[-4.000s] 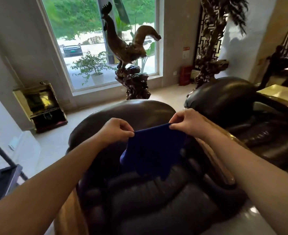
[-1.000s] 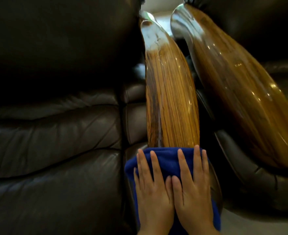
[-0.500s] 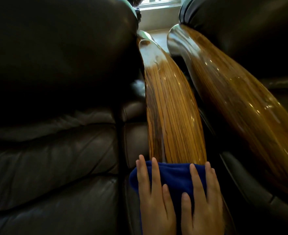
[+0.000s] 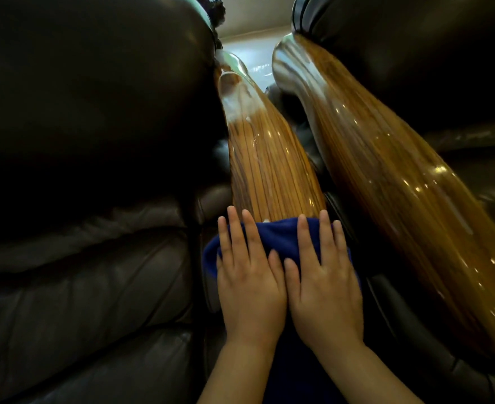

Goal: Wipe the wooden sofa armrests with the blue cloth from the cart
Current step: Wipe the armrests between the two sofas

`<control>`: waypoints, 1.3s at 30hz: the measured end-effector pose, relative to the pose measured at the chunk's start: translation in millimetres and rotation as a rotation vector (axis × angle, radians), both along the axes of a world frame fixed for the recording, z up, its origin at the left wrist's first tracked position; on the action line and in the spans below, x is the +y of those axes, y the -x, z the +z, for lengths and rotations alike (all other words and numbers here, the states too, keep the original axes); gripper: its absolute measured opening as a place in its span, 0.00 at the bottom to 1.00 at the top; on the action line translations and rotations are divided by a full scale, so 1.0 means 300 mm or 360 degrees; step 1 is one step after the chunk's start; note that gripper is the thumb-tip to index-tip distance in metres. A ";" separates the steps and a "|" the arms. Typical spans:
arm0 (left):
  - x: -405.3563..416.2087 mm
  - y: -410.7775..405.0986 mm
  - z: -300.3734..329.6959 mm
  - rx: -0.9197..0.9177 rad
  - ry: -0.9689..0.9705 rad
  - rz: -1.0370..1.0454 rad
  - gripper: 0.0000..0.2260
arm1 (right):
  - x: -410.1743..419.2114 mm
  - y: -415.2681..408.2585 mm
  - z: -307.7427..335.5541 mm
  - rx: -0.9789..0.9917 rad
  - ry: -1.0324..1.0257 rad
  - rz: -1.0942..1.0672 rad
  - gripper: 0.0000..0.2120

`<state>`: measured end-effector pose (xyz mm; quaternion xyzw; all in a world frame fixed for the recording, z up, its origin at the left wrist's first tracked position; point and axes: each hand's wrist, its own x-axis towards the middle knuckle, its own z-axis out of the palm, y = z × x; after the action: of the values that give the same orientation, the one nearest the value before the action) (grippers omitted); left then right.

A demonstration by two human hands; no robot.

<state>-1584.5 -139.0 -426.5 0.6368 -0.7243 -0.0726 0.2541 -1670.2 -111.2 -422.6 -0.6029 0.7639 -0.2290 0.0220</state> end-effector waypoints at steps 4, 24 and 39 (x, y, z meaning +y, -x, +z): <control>-0.054 0.011 0.017 0.0028 0.0019 0.0032 0.27 | -0.061 0.016 0.017 0.0031 0.0023 0.0033 0.27; -0.375 0.059 0.153 0.0106 -0.0264 0.0137 0.27 | -0.425 0.079 0.157 -0.0005 -0.0155 0.0233 0.28; -0.783 0.095 0.225 0.0304 -0.0398 0.0199 0.26 | -0.834 0.107 0.217 -0.0160 -0.0257 0.0335 0.27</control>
<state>-1613.1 -373.9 -359.1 0.6975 -0.6411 -0.2065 0.2446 -1702.2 -361.3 -357.5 -0.6637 0.7104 -0.1929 0.1325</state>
